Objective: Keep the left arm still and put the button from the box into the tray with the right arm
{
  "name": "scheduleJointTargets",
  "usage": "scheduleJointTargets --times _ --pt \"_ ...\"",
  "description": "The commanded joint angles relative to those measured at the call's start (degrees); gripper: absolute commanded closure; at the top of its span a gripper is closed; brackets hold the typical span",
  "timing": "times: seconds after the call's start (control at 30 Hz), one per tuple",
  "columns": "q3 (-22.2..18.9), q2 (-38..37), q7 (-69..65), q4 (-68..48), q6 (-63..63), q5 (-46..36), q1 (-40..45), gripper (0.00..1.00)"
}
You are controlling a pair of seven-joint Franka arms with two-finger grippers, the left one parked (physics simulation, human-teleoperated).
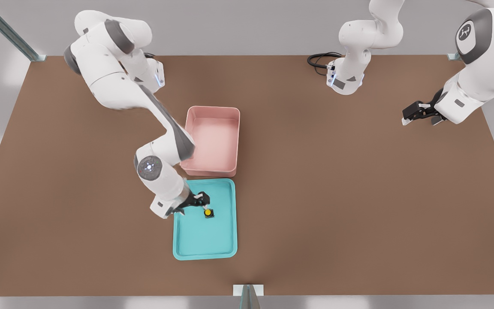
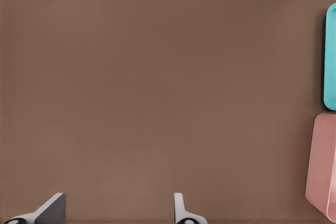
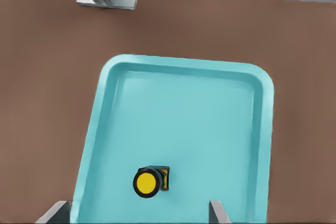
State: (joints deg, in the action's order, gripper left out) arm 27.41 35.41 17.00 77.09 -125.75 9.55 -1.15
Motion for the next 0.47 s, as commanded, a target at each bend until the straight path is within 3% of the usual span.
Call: scheduleJointTargets --times 0.0,0.07,0.1,0.13,0.17,0.2,0.43 --pt "4.58 -8.51 -14.27 -3.35 33.18 -0.32 7.47 0.0" --pt "3.7 -12.65 -22.61 -6.25 47.08 3.19 13.8 0.0" --pt "-0.59 -12.82 -25.7 -5.72 49.02 4.69 12.84 0.0" --pt "-11.94 -16.6 -25.17 -4.49 49.28 2.41 4.66 0.0" --pt "-17.12 -20.73 -25.08 -0.89 49.11 -0.4 0.98 0.0" --pt "-19.32 -24.33 -24.82 3.23 48.41 -2.61 -0.17 0.0" --pt "-20.64 -26.18 -24.38 4.91 47.88 -3.84 -0.17 0.0"
